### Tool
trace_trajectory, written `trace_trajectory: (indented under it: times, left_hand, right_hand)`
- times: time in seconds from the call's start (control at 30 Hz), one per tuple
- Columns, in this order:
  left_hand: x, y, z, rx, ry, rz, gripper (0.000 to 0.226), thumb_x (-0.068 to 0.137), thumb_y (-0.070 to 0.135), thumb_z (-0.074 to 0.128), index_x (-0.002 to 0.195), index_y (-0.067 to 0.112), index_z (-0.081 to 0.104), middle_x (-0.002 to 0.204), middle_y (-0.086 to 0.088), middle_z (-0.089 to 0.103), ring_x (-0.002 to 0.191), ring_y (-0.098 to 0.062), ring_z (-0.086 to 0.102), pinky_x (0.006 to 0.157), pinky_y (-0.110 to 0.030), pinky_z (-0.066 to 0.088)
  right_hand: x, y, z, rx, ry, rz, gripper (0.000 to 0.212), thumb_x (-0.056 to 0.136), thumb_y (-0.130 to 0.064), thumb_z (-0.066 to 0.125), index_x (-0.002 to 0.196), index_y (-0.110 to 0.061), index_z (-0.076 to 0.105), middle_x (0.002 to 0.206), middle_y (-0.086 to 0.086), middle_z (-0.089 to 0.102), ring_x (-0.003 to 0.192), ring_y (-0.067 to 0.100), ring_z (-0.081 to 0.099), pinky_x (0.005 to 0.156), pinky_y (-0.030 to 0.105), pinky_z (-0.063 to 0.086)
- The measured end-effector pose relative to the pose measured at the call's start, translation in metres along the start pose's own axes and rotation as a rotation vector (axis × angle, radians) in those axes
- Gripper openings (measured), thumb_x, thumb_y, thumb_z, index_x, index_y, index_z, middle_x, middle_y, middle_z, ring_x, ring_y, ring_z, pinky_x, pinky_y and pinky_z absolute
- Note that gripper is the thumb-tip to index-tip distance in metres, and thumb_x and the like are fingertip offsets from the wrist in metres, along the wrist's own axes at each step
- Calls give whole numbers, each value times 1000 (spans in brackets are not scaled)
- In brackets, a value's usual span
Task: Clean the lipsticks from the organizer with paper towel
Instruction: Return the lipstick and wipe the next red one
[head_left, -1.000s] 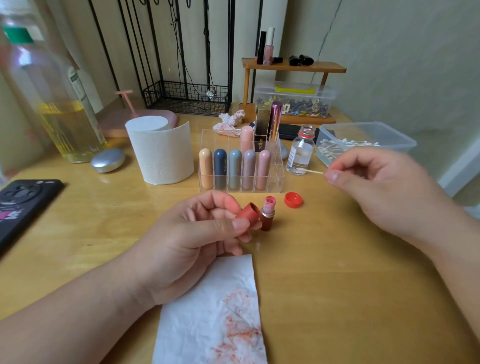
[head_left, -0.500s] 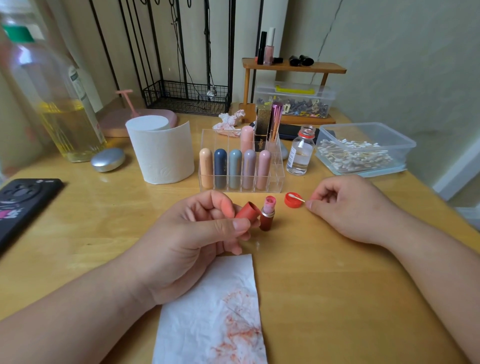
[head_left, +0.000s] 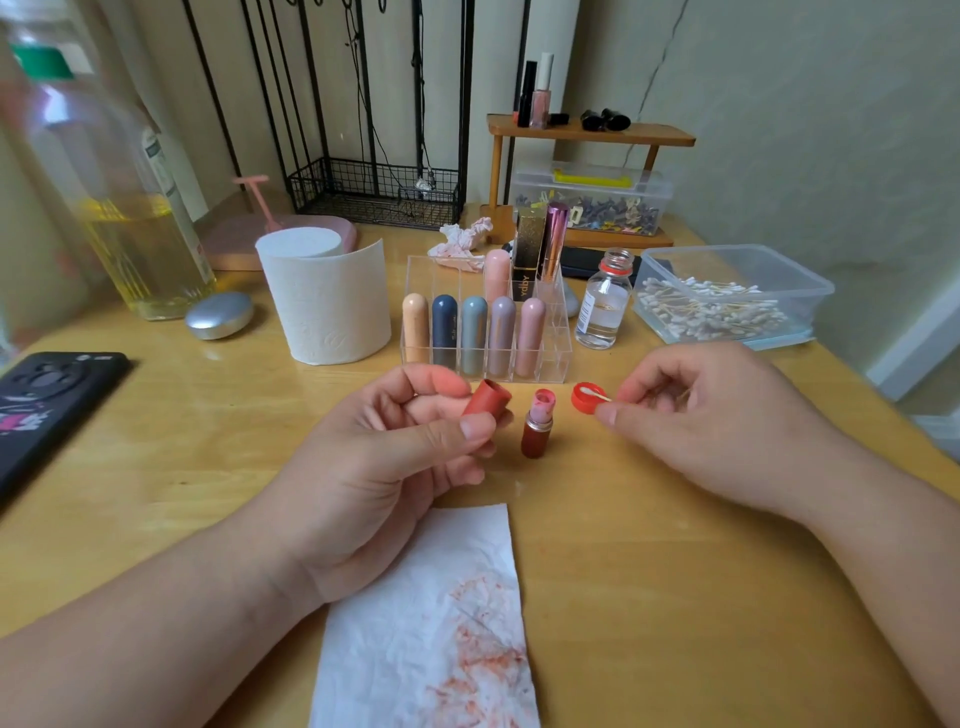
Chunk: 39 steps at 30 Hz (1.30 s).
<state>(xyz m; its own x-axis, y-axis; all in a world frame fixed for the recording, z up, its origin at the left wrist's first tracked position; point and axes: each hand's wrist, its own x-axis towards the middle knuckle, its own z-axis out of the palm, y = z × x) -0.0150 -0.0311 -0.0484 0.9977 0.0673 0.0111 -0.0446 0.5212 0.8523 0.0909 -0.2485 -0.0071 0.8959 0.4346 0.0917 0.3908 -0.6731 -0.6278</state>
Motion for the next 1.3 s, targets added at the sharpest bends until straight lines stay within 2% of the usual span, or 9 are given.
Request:
trace_trajectory:
  times: [0.1,0.2,0.4,0.57,0.7,0.87,1.13,1.23,1.3]
  left_hand:
    - [1,-1,2,-32,71,11,45,71,-1,73,113,6,60,97,-21,65,73,-19,66,61,-25,54]
    - [0,-4,3,-23,86,8,48,69,-1,73,115,4,64,96,-17,70,84,-21,68,62,-25,54]
    - [-4,0,6,7,56,27,48,67,-3,74,114,6,67,92,-14,72,82,-23,66,66,-27,55]
    - [-8,31,-2,190,-221,157,47,68,0,83,112,9,70,93,-12,73,98,-38,64,101,-51,48]
    - [-13,29,3,303,-327,68,54,70,-13,74,119,8,66,91,-10,74,84,-20,70,80,-28,56]
    - [-12,21,5,298,-292,117,59,73,-13,75,125,12,65,93,-11,73,99,-30,67,90,-33,52]
    - [-16,20,13,118,-233,134,52,64,-4,76,113,13,74,87,-10,75,76,-16,72,74,-26,56]
    - [-16,20,20,6,-50,155,52,55,-7,73,103,12,78,83,-13,76,82,-21,74,76,-29,58]
    - [-14,20,19,-57,27,164,56,54,-18,76,102,10,78,88,-15,76,87,-24,74,78,-29,58]
  right_hand:
    - [-44,-38,20,-120,-369,75,48,65,-74,68,82,-29,67,64,-10,64,53,3,55,55,29,49]
    - [-66,-59,45,-372,-308,8,61,64,-83,55,84,-25,56,74,-7,60,62,6,54,61,31,49]
    - [-62,-60,73,-66,-240,-89,21,84,-45,67,83,-27,57,66,-14,59,58,2,51,54,19,39]
    - [-49,-56,42,371,-304,7,14,81,-12,76,75,-16,64,53,-9,55,49,5,49,51,22,40]
    - [-42,-45,20,531,-363,36,13,66,-12,75,76,-11,67,64,10,53,59,19,43,52,27,34]
    - [-35,-36,9,842,-462,84,13,62,1,65,75,-3,66,68,13,52,59,20,48,51,26,38]
    - [-28,-22,6,1256,-640,205,50,66,-1,64,115,8,62,115,36,59,104,46,59,91,52,49]
    - [-29,-32,4,1544,-723,221,73,93,-22,53,153,3,19,158,29,18,145,45,23,119,54,19]
    - [-29,-36,7,1655,-674,237,79,101,-45,42,156,-3,4,163,21,0,151,38,4,122,52,2]
